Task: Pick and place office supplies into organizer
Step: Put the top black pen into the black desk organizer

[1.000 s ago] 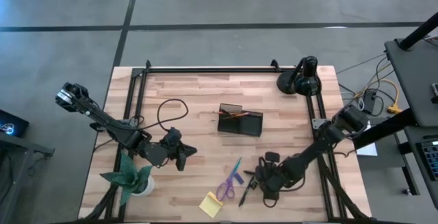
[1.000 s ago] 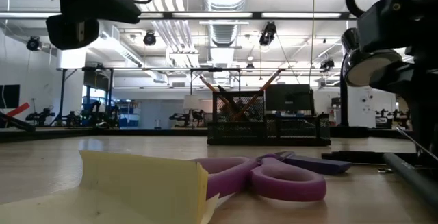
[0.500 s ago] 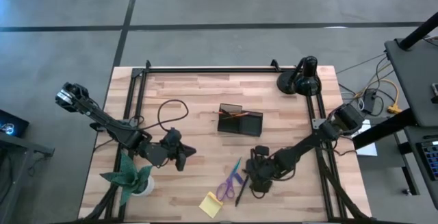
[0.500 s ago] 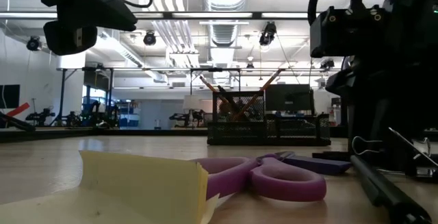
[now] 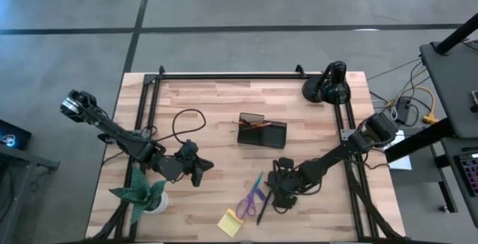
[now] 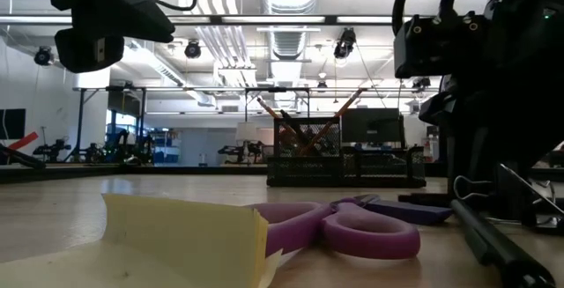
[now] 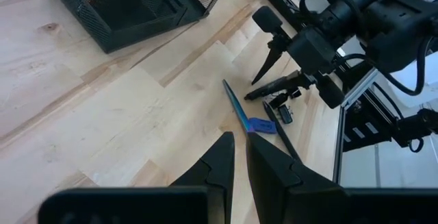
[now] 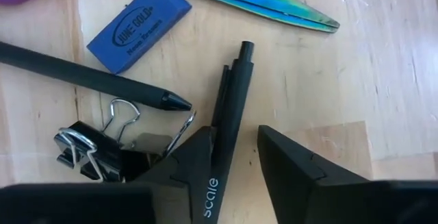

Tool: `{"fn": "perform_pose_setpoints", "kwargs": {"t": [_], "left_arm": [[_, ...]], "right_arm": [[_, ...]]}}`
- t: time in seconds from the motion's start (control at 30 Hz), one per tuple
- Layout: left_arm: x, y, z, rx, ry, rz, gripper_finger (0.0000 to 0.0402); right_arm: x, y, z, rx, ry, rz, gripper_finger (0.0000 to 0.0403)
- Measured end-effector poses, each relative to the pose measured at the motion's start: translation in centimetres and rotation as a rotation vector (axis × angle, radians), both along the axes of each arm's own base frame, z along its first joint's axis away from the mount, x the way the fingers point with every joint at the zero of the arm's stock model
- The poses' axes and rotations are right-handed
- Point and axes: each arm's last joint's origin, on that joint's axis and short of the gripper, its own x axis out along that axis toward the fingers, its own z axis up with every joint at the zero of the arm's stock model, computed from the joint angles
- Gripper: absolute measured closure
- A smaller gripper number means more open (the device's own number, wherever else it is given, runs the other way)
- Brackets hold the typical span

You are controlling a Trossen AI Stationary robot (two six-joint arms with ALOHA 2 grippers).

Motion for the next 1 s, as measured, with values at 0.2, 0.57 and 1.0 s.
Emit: {"fn": "perform_pose_setpoints", "kwargs": {"t": [0.2, 0.57, 1.0], "left_arm": [[0.0, 0.0, 0.0, 0.000, 0.000, 0.000, 0.0378], [0.0, 0.1, 0.0, 0.000, -0.002, 0.007, 0.0378], [0.1, 0.2, 0.1, -0.002, -0.011, 0.015, 0.0378]], "right_arm": [[0.0, 0.0, 0.0, -0.006, -0.004, -0.004, 0.0335], [1.2, -1.4, 0.7, 0.003, -0.047, -0.148, 0.0385], [4.9, -7.0, 8.5, -0.307, -0.598, -0.624, 0.0389]]}}
